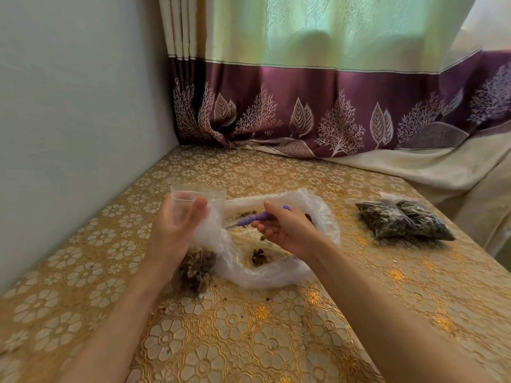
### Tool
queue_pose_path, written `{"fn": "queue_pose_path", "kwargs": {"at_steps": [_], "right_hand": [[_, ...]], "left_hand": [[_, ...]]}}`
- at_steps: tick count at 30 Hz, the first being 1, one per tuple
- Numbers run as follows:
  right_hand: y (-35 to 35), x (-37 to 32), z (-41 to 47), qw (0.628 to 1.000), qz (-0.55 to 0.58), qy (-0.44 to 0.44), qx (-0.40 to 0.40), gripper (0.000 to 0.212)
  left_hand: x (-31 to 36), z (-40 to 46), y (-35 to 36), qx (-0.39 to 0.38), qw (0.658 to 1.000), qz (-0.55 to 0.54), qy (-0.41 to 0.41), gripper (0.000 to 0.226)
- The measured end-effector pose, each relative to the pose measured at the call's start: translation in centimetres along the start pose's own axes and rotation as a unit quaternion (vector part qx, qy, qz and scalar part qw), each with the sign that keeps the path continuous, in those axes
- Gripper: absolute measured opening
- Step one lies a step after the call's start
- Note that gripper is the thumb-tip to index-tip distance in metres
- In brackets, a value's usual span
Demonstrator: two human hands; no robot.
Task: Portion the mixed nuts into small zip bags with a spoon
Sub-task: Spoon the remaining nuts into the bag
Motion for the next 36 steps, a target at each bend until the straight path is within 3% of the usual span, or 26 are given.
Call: {"fn": "queue_pose_path", "kwargs": {"at_steps": [4, 8, 21, 24, 29, 36], "right_hand": [[-0.5, 0.5, 0.0, 0.998, 0.064, 0.016, 0.023, 0.056], [-1.3, 0.1, -0.3, 0.999, 0.041, -0.008, 0.034, 0.065], [-4.1, -1.1, -1.7, 0.992, 0.091, -0.018, 0.08, 0.062], [-4.7, -2.1, -2.1, 0.99, 0.094, -0.029, 0.102, 0.05], [-4.0, -6.0, -2.9, 0.991, 0.054, -0.1, 0.074, 0.059], [-0.5, -10.6, -4.5, 0.984, 0.031, -0.177, 0.002, 0.046]], "left_hand": [[-0.1, 0.1, -0.2, 0.0, 1.0, 0.004, 0.003, 0.08], [-0.4, 0.1, -0.3, 0.0, 1.0, 0.012, 0.002, 0.071], [0.3, -0.1, -0.3, 0.012, 0.999, 0.044, 0.015, 0.075], [0.5, -0.2, -0.2, 0.013, 0.998, 0.056, 0.019, 0.077], [0.5, -0.1, 0.0, 0.001, 0.998, 0.067, 0.013, 0.082], [0.6, -0.4, 0.2, -0.002, 0.998, 0.066, 0.004, 0.094]]}}
Point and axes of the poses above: each hand's wrist, its own z-axis towards the middle knuckle, its own y-axis out of the palm, x = y × z, the point moved 9 cm from there along z, towards the middle knuckle, and after that the axes turned 6 degrees about -y, right-handed, at the moved point
